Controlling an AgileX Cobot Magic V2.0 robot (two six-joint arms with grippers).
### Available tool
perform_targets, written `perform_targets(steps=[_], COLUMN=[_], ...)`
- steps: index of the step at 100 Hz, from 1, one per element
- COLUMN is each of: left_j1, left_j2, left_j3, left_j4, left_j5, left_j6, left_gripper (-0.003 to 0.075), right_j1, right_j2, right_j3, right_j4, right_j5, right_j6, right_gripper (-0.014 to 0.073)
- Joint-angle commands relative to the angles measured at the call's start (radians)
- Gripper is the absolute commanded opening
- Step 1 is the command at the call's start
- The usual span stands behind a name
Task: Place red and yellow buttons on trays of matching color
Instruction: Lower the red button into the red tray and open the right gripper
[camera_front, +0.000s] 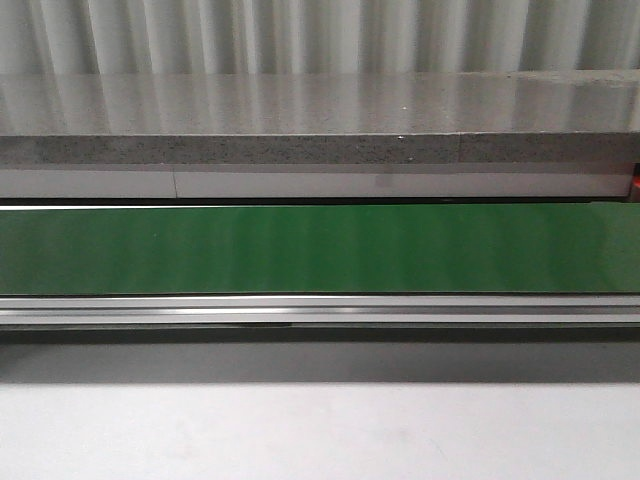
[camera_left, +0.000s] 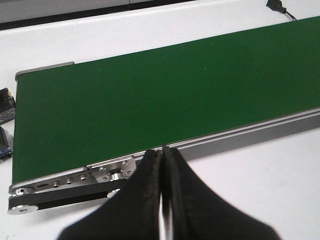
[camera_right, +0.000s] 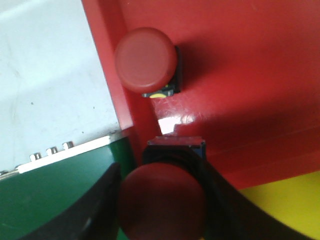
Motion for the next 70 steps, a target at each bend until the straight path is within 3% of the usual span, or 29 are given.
perform_targets(steps=[1, 45, 70], left_j1=[-0.009, -0.009, -0.009], left_j2=[-0.001, -0.001, -0.001], left_j3=[-0.026, -0.026, -0.026], left_j4=[-0.01, -0.01, -0.01], left_j5=[-0.071, -0.071, -0.071], left_j6=[0.0, 0.0, 0.0], left_gripper=[-0.002, -0.002, -0.002], right_j1=[-0.007, -0.007, -0.007], right_j2=[-0.029, 0.06, 0.064], right_j3=[-0.035, -0.035, -0.035], right_j4=[0.014, 0.041, 0.044], right_j5=[-0.058, -0.093, -0.082], right_j6=[-0.001, -0.001, -0.001], right_gripper=[0.0109, 0.0122, 0.0388])
